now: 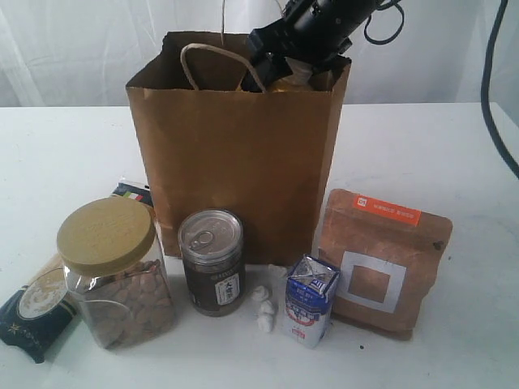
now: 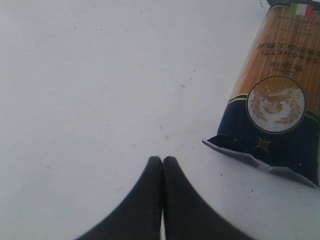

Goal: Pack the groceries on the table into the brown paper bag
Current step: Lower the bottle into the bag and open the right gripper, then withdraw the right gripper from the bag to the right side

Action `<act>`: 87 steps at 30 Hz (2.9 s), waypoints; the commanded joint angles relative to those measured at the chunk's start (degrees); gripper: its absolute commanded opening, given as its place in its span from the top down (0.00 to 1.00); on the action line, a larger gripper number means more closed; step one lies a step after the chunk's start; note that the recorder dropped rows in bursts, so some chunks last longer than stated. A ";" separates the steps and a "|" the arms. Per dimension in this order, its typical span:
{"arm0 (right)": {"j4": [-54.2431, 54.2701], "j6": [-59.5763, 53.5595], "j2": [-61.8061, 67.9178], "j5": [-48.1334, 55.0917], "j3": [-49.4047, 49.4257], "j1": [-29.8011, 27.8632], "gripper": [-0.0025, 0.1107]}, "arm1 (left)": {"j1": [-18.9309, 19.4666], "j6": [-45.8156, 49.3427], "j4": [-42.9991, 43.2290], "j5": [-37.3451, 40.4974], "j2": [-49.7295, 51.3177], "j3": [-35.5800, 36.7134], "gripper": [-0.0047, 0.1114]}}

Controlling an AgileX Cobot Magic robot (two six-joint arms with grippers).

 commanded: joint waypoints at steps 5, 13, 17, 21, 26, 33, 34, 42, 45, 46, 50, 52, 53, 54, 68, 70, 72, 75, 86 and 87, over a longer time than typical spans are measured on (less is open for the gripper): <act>1.68 1.43 -0.99 -0.77 -0.23 0.01 0.32 | -0.37 -0.35 -0.12 0.52 -0.25 0.29 0.96; 1.47 1.78 -0.99 -0.77 -0.23 0.01 0.32 | -0.37 -0.35 -0.12 0.52 -0.25 0.29 0.96; 1.73 1.87 -0.99 -0.77 -0.23 0.01 0.32 | -0.37 -0.35 -0.12 0.52 -0.25 0.29 0.96; 2.09 4.92 -0.99 -0.77 -0.23 0.01 0.32 | -0.37 -0.35 -0.12 0.52 -0.25 0.29 0.96; 2.21 10.21 -1.32 -0.77 -0.23 0.01 0.32 | -0.37 -0.35 -0.12 0.52 -0.25 0.29 0.96; 1.85 12.57 -3.53 -0.77 -0.23 0.01 0.32 | -0.37 -0.35 -0.12 0.52 -0.25 0.29 0.96; 1.85 12.57 -4.07 -0.77 -0.23 0.01 0.32 | -0.37 -0.35 -0.12 0.52 -0.25 0.29 0.96; 0.51 12.57 -10.41 -0.77 -0.23 -0.09 0.32 | -0.37 -0.35 -0.12 0.52 -0.25 0.29 0.96; -5.51 12.12 -12.86 -0.77 -0.23 -0.09 0.33 | -0.37 -0.35 -0.12 0.52 -0.25 0.29 0.96; -9.30 12.12 -13.56 -0.77 -0.23 -0.09 0.36 | -0.37 -0.35 -0.12 0.52 -0.25 0.29 0.96; -25.22 18.70 -17.24 -0.77 -0.23 -0.09 0.53 | -0.37 -0.35 -0.12 0.52 -0.25 0.29 0.96; -30.91 19.94 -19.74 -0.77 -0.23 -0.09 0.67 | -0.37 -0.35 -0.12 0.52 -0.25 0.29 0.96; -33.95 19.94 -21.09 -0.77 -0.23 -0.09 0.74 | -0.37 -0.35 -0.12 0.52 -0.25 0.29 0.96; -36.82 19.94 -22.28 -0.77 -0.23 -0.09 0.80 | -0.37 -0.35 -0.12 0.52 -0.25 0.29 0.96; -57.69 32.62 -43.17 -13.34 15.89 -1.37 0.98 | -0.37 -0.35 -0.12 0.52 -0.25 0.29 0.96; -59.19 36.33 -47.52 -20.30 23.36 -1.37 0.98 | -0.37 -0.35 -0.12 0.52 -0.25 0.29 0.96; -62.17 40.12 -53.10 -29.09 32.83 -1.37 0.98 | -0.37 0.13 0.02 0.52 -0.25 0.29 0.96; -70.54 46.51 -65.51 -46.10 52.35 -1.37 0.98 | -0.37 1.97 2.31 0.41 -0.25 0.29 0.96; -75.44 67.95 -118.40 -47.36 88.08 -1.37 0.98 | -0.37 -3.48 -3.60 -6.96 -0.25 0.29 0.96; -75.21 68.39 -118.40 -45.54 88.35 -1.37 0.98 | -0.37 -3.48 -3.60 -7.62 -0.25 0.29 0.96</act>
